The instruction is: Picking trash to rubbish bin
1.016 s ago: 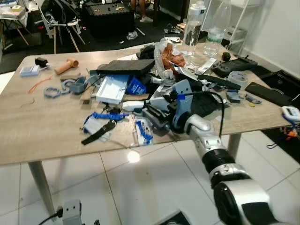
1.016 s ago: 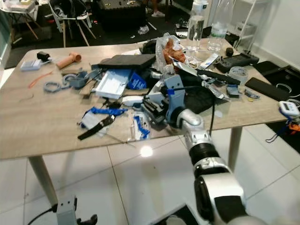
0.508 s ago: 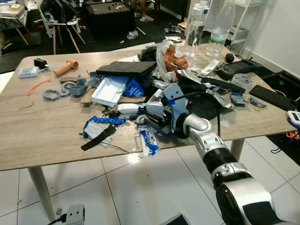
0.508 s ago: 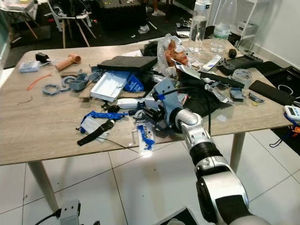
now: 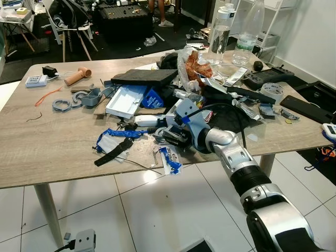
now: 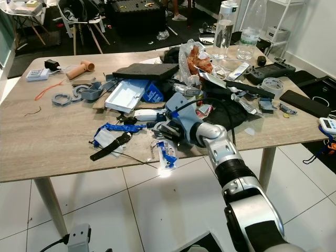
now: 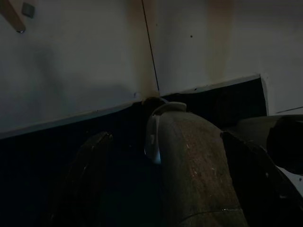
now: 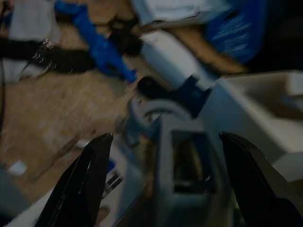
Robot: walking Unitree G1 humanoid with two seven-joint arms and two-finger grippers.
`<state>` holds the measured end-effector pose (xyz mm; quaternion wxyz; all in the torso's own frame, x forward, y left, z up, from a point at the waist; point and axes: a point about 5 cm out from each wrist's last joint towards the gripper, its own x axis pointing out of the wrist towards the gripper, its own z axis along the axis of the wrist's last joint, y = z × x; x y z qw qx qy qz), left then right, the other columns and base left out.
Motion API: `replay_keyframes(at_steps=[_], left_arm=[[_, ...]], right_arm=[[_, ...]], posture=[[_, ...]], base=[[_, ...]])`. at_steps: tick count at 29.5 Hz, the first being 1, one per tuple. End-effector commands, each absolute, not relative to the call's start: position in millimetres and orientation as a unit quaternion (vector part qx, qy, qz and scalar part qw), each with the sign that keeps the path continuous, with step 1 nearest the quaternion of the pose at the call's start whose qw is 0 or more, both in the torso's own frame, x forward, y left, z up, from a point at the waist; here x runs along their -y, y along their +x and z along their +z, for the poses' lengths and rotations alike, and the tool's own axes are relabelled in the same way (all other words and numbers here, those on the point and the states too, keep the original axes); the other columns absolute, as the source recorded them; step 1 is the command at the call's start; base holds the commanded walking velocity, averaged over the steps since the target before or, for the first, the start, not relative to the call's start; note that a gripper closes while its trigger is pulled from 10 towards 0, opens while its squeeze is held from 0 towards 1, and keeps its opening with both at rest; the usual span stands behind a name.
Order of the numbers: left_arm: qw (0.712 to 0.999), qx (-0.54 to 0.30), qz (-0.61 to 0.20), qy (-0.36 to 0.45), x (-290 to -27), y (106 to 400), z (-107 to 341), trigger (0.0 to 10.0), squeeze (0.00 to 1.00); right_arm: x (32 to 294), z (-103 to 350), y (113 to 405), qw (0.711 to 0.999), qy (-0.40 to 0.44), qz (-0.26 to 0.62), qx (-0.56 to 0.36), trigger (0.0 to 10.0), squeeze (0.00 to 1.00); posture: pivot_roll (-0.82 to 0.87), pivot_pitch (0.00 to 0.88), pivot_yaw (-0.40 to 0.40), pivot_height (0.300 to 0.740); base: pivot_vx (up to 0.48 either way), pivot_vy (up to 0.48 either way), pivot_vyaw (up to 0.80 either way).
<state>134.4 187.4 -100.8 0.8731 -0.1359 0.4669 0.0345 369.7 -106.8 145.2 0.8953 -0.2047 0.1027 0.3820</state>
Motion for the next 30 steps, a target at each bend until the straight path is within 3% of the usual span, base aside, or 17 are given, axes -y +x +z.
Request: replay_keyframes(at_steps=[1, 19, 20, 21, 30], left_arm=[[0.868, -0.478, 0.03, -0.131, -187, 129, -103, 10.0, 0.0], [0.87, -0.476, 0.024, -0.129, -183, 132, -102, 10.0, 0.0], [0.87, -0.476, 0.024, -0.129, -183, 132, -102, 10.0, 0.0], [0.87, -0.476, 0.023, -0.129, -182, 132, -102, 10.0, 0.0], [0.867, -0.48, 0.027, -0.131, -182, 129, -104, 10.0, 0.0]], right_arm=[[106, 142, 367, 0.888, -0.212, 0.393, -0.116, 10.0, 0.01], [113, 129, 362, 0.886, -0.195, 0.37, -0.2, 10.0, 0.0], [113, 128, 361, 0.886, -0.191, 0.368, -0.209, 8.1, 0.0], [115, 127, 361, 0.887, -0.187, 0.362, -0.215, 0.0, 0.0], [122, 122, 362, 0.895, -0.172, 0.334, -0.241, 0.0, 0.0]], posture=[[-0.07, 0.05, 0.034, 0.74], [-0.08, 0.043, 0.03, 0.74], [-0.08, 0.043, 0.03, 0.74], [-0.08, 0.044, 0.029, 0.74], [-0.07, 0.05, 0.03, 0.74]], base=[[0.0, 0.0, 0.0], [0.0, 0.0, 0.0], [0.0, 0.0, 0.0], [0.0, 0.0, 0.0], [0.0, 0.0, 0.0]])
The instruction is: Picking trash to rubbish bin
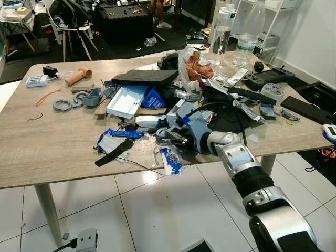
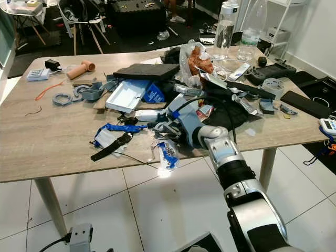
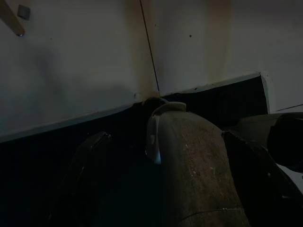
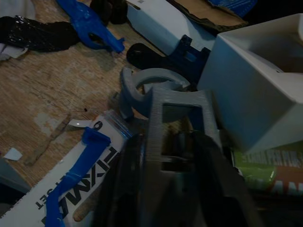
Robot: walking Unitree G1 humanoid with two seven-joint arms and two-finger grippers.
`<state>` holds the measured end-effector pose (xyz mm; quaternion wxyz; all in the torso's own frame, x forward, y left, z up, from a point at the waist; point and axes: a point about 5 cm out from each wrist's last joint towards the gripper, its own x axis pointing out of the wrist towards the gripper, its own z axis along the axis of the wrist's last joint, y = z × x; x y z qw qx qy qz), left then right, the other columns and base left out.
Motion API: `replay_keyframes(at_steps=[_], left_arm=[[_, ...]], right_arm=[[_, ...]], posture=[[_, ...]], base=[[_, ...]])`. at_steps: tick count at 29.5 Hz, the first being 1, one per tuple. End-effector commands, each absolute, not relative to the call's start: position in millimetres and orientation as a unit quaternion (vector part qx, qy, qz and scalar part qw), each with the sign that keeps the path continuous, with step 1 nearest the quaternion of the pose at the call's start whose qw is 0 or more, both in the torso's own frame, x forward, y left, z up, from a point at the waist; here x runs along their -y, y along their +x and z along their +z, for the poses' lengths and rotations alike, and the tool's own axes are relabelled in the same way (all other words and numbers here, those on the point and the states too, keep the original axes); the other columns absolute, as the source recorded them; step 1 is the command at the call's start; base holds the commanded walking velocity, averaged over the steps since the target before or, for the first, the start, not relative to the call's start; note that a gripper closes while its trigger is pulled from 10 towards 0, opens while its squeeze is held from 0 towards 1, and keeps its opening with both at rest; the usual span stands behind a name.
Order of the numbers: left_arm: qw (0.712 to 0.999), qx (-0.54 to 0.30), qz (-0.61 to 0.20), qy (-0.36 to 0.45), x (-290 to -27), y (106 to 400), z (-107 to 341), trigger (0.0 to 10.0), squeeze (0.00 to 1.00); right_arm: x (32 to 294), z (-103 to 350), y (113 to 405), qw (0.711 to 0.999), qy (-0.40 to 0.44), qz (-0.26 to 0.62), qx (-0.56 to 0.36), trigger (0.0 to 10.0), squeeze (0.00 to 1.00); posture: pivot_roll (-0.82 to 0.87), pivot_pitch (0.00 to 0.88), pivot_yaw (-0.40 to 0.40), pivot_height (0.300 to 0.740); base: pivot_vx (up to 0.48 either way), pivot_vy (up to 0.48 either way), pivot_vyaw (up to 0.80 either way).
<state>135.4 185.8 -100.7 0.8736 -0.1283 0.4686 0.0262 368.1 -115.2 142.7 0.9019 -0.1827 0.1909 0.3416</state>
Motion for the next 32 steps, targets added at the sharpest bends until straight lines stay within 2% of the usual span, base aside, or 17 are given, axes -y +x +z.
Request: replay_keyframes(at_steps=[1, 7, 11, 17, 23, 26, 32], left_arm=[[0.867, -0.48, 0.027, -0.132, -182, 129, -104, 10.0, 0.0], [0.867, -0.48, 0.029, -0.132, -184, 128, -104, 10.0, 0.0], [0.867, -0.479, 0.029, -0.132, -184, 127, -104, 10.0, 0.0], [0.867, -0.48, 0.028, -0.131, -184, 128, -104, 10.0, 0.0], [0.867, -0.48, 0.026, -0.129, -184, 128, -104, 10.0, 0.0], [0.868, -0.479, 0.024, -0.129, -183, 129, -103, 10.0, 0.0], [0.868, -0.478, 0.023, -0.131, -181, 130, -103, 10.0, 0.0]], right_arm=[[122, 122, 362, 0.895, -0.172, 0.332, -0.242, 0.0, 0.0], [124, 123, 363, 0.898, -0.17, 0.324, -0.243, 0.0, 0.0], [130, 127, 369, 0.918, -0.162, 0.287, -0.221, 0.0, 0.0], [134, 131, 372, 0.931, -0.154, 0.267, -0.197, 0.0, 0.0], [130, 160, 381, 0.954, -0.124, 0.256, -0.097, 0.0, 0.0], [128, 181, 386, 0.966, -0.083, 0.243, -0.027, 0.0, 0.0], [127, 198, 386, 0.97, -0.022, 0.242, 0.028, 0.0, 0.0]], posture=[[-0.07, 0.05, 0.03, 0.74], [-0.07, 0.05, 0.03, 0.74], [-0.07, 0.055, 0.03, 0.74], [-0.07, 0.056, 0.034, 0.74], [-0.08, 0.056, 0.037, 0.74], [-0.08, 0.056, 0.036, 0.74], [-0.08, 0.057, 0.034, 0.74]], base=[[0.0, 0.0, 0.0], [0.0, 0.0, 0.0], [0.0, 0.0, 0.0], [0.0, 0.0, 0.0], [0.0, 0.0, 0.0], [0.0, 0.0, 0.0], [0.0, 0.0, 0.0]])
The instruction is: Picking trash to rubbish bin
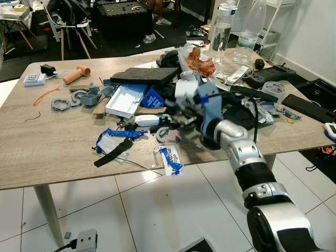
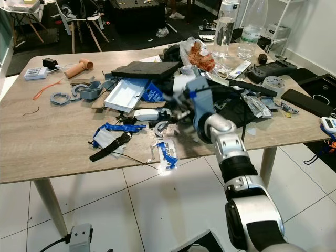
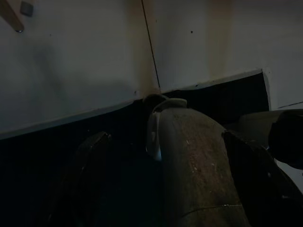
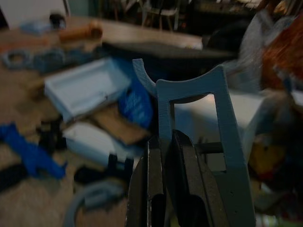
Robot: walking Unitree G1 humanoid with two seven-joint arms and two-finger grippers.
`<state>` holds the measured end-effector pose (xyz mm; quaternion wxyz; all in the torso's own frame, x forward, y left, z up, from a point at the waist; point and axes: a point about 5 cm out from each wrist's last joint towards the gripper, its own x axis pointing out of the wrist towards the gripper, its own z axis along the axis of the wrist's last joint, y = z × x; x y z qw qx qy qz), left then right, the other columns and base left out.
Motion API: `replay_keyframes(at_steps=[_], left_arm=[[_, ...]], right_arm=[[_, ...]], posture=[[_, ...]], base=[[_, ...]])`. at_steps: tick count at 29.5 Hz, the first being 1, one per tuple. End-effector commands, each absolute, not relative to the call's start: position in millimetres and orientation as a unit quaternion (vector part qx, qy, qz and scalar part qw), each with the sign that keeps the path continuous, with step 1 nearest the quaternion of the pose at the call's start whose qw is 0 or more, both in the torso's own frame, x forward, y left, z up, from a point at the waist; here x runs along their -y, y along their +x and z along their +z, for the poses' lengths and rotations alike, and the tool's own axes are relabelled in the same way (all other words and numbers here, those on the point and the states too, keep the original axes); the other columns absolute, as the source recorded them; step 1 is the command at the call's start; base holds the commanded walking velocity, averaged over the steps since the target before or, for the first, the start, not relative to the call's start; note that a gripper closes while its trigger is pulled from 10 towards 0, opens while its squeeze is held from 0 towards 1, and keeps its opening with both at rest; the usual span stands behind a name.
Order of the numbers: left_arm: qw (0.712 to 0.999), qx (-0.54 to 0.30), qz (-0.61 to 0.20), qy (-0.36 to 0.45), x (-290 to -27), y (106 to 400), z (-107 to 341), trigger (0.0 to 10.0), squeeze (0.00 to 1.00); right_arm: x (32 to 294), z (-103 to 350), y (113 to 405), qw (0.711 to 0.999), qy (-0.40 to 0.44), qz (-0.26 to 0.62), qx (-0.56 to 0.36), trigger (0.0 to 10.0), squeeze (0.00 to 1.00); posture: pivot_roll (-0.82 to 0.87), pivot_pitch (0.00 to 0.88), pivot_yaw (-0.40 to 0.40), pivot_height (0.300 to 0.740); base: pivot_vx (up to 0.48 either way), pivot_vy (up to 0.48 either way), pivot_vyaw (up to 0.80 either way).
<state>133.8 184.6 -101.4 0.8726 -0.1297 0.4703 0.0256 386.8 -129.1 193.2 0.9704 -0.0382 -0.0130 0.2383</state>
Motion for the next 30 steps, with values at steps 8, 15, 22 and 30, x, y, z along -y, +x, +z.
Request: replay_keyframes(at_steps=[8, 15, 22, 30], left_arm=[[0.87, -0.47, 0.051, -0.14, -186, 131, -103, 10.0, 0.0], [0.863, -0.427, 0.21, -0.172, -232, 134, -94, 10.0, 0.0], [0.795, -0.391, 0.448, -0.118, -315, 109, -73, 10.0, 0.0], [0.715, -0.305, 0.616, -0.127, -372, 83, -43, 10.0, 0.0]], right_arm=[[122, 215, 382, 0.943, 0.145, 0.287, 0.087, 0.0, 0.0], [119, 224, 375, 0.91, 0.225, 0.329, 0.116, 0.0, 0.0], [113, 226, 367, 0.884, 0.247, 0.377, 0.125, 0.0, 0.0], [106, 229, 360, 0.86, 0.261, 0.42, 0.125, 0.0, 0.0]], posture=[[-0.08, 0.056, 0.037, 0.74], [-0.08, 0.058, 0.039, 0.74], [-0.07, 0.058, 0.038, 0.74], [-0.07, 0.057, 0.038, 0.74]], base=[[0.0, 0.0, 0.0], [0.0, 0.0, 0.0], [0.0, 0.0, 0.0], [0.0, 0.0, 0.0]])
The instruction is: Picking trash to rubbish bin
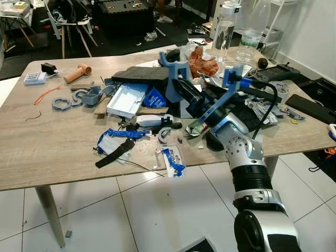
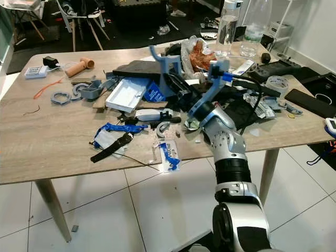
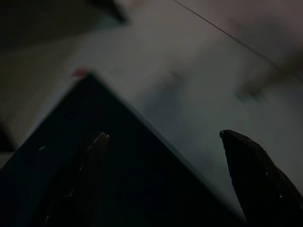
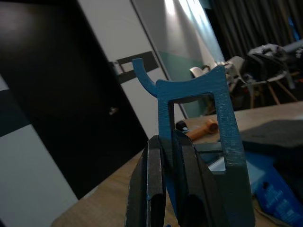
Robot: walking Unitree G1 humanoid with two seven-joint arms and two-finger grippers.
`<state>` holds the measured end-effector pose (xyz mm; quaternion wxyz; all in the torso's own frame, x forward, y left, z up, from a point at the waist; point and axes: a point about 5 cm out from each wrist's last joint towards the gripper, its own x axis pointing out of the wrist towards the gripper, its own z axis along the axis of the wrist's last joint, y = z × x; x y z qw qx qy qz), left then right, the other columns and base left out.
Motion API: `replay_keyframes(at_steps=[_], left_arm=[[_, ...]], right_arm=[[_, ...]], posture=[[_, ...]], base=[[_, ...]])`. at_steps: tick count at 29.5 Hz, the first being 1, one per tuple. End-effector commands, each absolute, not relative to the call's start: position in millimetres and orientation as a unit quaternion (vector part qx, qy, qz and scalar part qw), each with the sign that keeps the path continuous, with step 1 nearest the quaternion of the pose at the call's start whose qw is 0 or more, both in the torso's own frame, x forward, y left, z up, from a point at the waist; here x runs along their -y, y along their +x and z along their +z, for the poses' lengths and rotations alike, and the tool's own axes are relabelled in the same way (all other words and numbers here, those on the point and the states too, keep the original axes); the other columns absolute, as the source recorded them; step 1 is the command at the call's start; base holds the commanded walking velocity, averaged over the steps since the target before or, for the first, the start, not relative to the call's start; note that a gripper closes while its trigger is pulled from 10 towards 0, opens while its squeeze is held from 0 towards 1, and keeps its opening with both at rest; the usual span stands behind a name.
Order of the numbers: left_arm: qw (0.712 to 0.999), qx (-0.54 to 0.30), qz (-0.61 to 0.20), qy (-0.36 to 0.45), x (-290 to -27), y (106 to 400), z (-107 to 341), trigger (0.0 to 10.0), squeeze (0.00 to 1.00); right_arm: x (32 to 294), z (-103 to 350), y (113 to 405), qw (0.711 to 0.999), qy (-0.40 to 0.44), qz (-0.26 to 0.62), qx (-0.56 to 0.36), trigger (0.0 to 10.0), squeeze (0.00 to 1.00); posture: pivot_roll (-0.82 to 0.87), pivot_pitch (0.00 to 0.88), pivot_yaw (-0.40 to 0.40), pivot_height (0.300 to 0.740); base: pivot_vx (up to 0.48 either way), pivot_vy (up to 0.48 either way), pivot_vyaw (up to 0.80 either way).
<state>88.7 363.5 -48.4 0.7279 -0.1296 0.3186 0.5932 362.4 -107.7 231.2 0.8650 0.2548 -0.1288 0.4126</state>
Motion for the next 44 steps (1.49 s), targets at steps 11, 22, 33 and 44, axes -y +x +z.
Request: replay_keyframes(at_steps=[11, 22, 33, 44], left_arm=[[0.809, 0.087, 0.538, -0.221, -453, 150, 75, 10.0, 0.0], [0.92, 0.276, 0.117, -0.254, -405, 232, 142, 10.0, 0.0], [0.83, 0.366, -0.301, -0.295, -298, 251, 188, 10.0, 0.0], [0.772, 0.307, -0.47, -0.299, -194, 264, 207, 10.0, 0.0]], right_arm=[[99, 236, 341, 0.805, 0.28, 0.507, 0.13, 0.0, 0.0], [98, 243, 320, 0.741, 0.308, 0.58, 0.141, 0.0, 0.0], [101, 242, 321, 0.751, 0.303, 0.571, 0.133, 0.0, 0.0], [89, 228, 324, 0.78, 0.261, 0.561, 0.095, 0.0, 0.0]], posture=[[-0.05, 0.059, 0.031, 0.74], [-0.05, 0.06, 0.029, 0.74], [-0.06, 0.057, 0.028, 0.74], [-0.06, 0.055, 0.031, 0.74]], base=[[0.0, 0.0, 0.0], [0.0, 0.0, 0.0], [0.0, 0.0, 0.0], [0.0, 0.0, 0.0]])
